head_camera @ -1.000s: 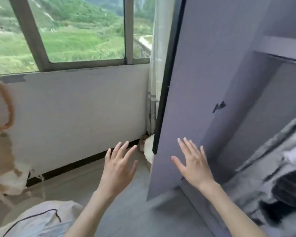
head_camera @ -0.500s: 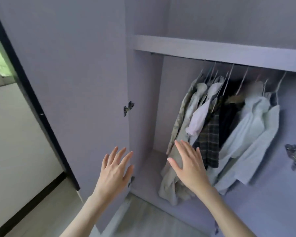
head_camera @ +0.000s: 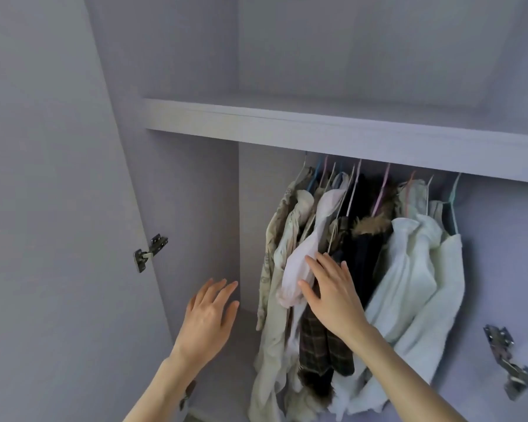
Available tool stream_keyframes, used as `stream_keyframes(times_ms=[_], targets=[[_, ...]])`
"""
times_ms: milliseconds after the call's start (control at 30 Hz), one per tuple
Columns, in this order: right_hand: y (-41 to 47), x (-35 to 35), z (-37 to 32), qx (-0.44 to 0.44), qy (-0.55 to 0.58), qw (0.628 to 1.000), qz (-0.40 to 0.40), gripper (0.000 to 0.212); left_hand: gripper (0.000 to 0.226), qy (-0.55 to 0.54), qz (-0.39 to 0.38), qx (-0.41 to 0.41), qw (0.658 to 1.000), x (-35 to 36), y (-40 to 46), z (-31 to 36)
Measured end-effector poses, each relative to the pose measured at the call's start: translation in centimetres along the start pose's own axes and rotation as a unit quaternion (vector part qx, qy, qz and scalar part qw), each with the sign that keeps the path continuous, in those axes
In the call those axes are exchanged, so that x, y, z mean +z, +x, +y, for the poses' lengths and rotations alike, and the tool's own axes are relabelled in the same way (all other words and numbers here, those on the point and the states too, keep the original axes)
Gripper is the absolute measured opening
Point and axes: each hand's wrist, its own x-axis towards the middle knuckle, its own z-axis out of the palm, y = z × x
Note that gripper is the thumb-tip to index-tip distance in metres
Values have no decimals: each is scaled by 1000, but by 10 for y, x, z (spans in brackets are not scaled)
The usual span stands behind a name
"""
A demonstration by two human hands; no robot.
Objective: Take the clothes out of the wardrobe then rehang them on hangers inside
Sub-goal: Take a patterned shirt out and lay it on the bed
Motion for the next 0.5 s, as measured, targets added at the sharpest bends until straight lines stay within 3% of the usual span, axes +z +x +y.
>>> stream_keyframes(times_ms=[167, 333, 433, 500], targets=[[71, -6, 12, -38, -2, 999, 37, 55, 67, -34, 4, 11, 999, 12, 60, 2], [146, 3, 16, -44, -24, 998, 48, 71, 52, -75, 5, 43, 996, 15, 130, 3], [172, 18, 23, -22, -54, 998, 2, 71, 40, -115, -11, 61, 991, 20, 166, 5], [174, 33, 31, -25, -98, 995, 26, 65, 41, -154, -23, 56, 986, 24, 189, 7]])
